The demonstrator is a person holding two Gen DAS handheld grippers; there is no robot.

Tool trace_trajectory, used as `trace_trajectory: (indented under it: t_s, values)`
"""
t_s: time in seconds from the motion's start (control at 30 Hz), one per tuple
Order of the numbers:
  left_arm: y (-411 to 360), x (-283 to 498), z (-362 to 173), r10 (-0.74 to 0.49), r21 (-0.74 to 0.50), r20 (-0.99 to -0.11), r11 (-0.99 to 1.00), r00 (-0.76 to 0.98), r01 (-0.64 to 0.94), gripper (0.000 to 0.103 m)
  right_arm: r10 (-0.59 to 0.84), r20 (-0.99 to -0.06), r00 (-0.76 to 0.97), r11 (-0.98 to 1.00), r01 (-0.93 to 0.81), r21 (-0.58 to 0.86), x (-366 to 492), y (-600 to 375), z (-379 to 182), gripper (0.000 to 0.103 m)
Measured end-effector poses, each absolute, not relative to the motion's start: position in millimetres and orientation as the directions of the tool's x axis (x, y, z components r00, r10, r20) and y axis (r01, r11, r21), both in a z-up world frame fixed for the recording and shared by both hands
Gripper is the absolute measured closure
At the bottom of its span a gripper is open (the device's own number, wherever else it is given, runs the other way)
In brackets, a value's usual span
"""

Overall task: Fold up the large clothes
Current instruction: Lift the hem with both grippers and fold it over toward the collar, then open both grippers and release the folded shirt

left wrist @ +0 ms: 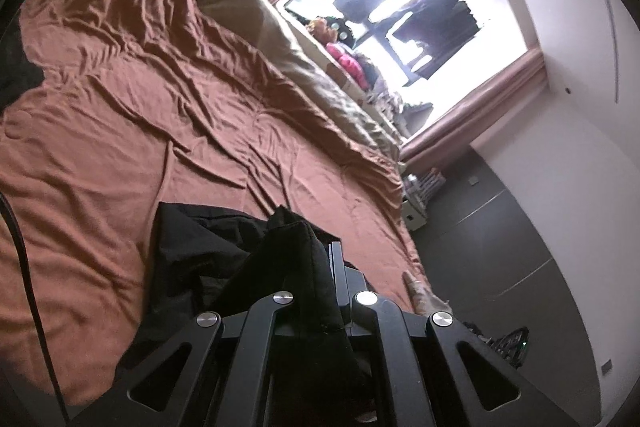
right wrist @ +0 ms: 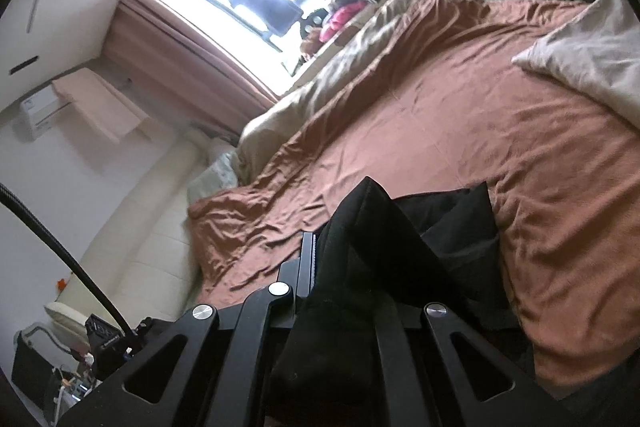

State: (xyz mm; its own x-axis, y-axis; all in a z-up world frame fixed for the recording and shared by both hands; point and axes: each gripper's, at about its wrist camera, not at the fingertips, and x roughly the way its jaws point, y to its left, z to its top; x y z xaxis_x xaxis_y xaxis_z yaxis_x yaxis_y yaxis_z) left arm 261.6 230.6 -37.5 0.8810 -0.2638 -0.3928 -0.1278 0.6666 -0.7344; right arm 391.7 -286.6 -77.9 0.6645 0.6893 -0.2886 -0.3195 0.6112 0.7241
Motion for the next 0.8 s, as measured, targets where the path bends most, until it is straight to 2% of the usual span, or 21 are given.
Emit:
trace_trajectory:
  t_s: [0.27,0.33,0.37,0.4,0.43,0.47,0.5,0.53,0.57,0.6,0.8]
  values:
    - [246,326,-88,-0.273,-0.713,-0.492,0.672,0.827,-0.202,0.1,0.66,-0.399,0.636,0.666,-0.251,0.702,451,-249,-92,0.102]
    - [249,341,-98,-0.269,-0.7,-0.515,0.68,0.814,-0.218,0.1,0.644,-0.421,0.639,0.686,-0.238,0.687,462,-241,-94,0.097]
    - [251,349,-104,-0.272,-0.697,-0.527,0.68,0.805,-0.226,0.097,0.636,-0.429,0.642,0.693,-0.23,0.683,467,-238,-94,0.082]
    - [253,357,-110,-0.283,-0.7,-0.536,0.676,0.796,-0.231,0.086,0.628,-0.431,0.648,0.697,-0.222,0.682,472,-237,-94,0.046]
    - [257,364,-116,-0.298,-0.709,-0.54,0.665,0.787,-0.235,0.076,0.625,-0.42,0.658,0.693,-0.22,0.687,476,-238,-92,0.025]
    - [260,368,-119,-0.304,-0.716,-0.537,0.657,0.787,-0.235,0.054,0.616,-0.406,0.675,0.691,-0.214,0.691,480,-238,-88,0.002]
    - [263,372,-121,-0.299,-0.718,-0.535,0.653,0.79,-0.24,0.032,0.608,-0.402,0.685,0.694,-0.212,0.688,480,-238,-86,0.001]
    - [266,373,-121,-0.269,-0.706,-0.539,0.661,0.798,-0.254,0.024,0.604,-0.402,0.688,0.698,-0.212,0.684,482,-237,-84,0.001]
    - [268,374,-120,-0.244,-0.691,-0.548,0.671,0.8,-0.269,0.01,0.601,-0.404,0.689,0.701,-0.212,0.681,484,-236,-81,0.001]
    - [270,375,-118,-0.223,-0.678,-0.554,0.679,0.802,-0.28,0.005,0.602,-0.404,0.689,0.701,-0.214,0.68,484,-236,-78,0.001]
    - [272,374,-111,-0.2,-0.629,-0.574,0.728,0.794,-0.272,0.005,0.568,-0.454,0.686,0.764,-0.235,0.601,476,-233,-67,0.001]
